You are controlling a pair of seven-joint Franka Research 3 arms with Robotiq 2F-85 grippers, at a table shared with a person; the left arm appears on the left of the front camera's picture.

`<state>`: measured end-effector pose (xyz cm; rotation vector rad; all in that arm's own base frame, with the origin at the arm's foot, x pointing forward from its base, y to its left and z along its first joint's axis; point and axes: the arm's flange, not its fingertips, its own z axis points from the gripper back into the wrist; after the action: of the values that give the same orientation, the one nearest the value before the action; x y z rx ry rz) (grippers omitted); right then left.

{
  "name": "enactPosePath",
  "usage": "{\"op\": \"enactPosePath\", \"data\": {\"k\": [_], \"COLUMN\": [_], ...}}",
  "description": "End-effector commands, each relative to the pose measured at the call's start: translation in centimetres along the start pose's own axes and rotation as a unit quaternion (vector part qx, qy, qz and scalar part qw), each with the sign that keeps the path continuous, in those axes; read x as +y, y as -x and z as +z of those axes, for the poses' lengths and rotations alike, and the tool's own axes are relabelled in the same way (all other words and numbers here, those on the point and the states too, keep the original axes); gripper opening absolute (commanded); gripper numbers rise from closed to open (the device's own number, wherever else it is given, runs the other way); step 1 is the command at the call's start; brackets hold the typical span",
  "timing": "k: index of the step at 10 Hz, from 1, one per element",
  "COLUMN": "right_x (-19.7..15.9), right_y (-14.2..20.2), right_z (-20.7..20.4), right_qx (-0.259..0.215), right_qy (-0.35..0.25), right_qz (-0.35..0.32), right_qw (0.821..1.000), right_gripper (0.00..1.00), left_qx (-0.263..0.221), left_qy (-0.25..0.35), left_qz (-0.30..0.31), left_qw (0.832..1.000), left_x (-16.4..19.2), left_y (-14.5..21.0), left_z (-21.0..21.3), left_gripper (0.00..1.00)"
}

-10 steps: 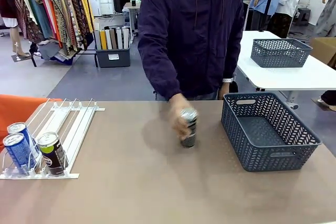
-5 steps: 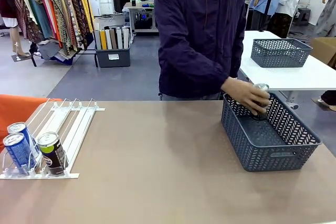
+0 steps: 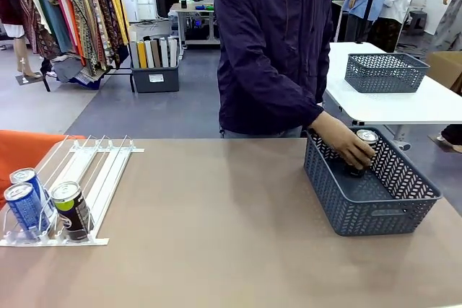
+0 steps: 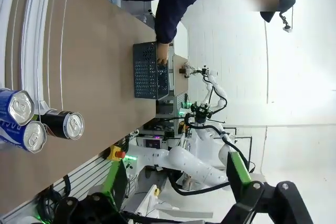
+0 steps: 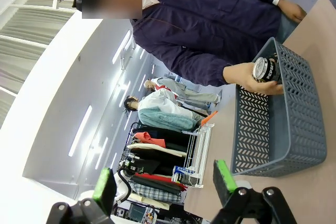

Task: Retrieve and store the cans from the dispenser.
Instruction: Pick up the last remaining can from one row of the Automatic Can Dispenser and place it in the middle of the table.

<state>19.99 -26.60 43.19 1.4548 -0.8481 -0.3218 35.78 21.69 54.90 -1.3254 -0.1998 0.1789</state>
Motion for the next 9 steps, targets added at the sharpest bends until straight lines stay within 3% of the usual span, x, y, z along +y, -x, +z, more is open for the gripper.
{"op": "enactPosePath", "data": {"k": [1,2,4,6,9], "right_x": [0.5,0.5,0.5,0.5,0.5], "right_y": [-0.2,-0.2,-0.2,-0.2,-0.2], "right_z": [-0.2,-0.2,-0.2,-0.2,-0.2], "right_qx": [-0.003,-0.003,-0.003,-0.003,-0.003], "right_qy": [-0.006,-0.006,-0.006,-0.006,-0.006], "right_qz": [0.0,0.0,0.0,0.0,0.0], "right_qw": [1.0,1.0,1.0,1.0,1.0], "right_gripper": [1.0,1.0,1.0,1.0,1.0], "left_qx": [0.007,0.0,-0.037,-0.045,-0.016], "left_qy": [-0.003,0.0,-0.143,-0.283,-0.43], "left_qz": [0.003,0.0,0.023,0.012,0.009], "left_qw": [1.0,1.0,0.989,0.958,0.903], "left_x": [-0.1,0.0,-3.3,-6.3,-4.8], "left_y": [0.3,0.0,0.2,-0.2,-1.2], "left_z": [0.1,0.0,-3.7,-11.8,-19.5], "left_gripper": [1.0,1.0,1.0,1.0,1.0]}}
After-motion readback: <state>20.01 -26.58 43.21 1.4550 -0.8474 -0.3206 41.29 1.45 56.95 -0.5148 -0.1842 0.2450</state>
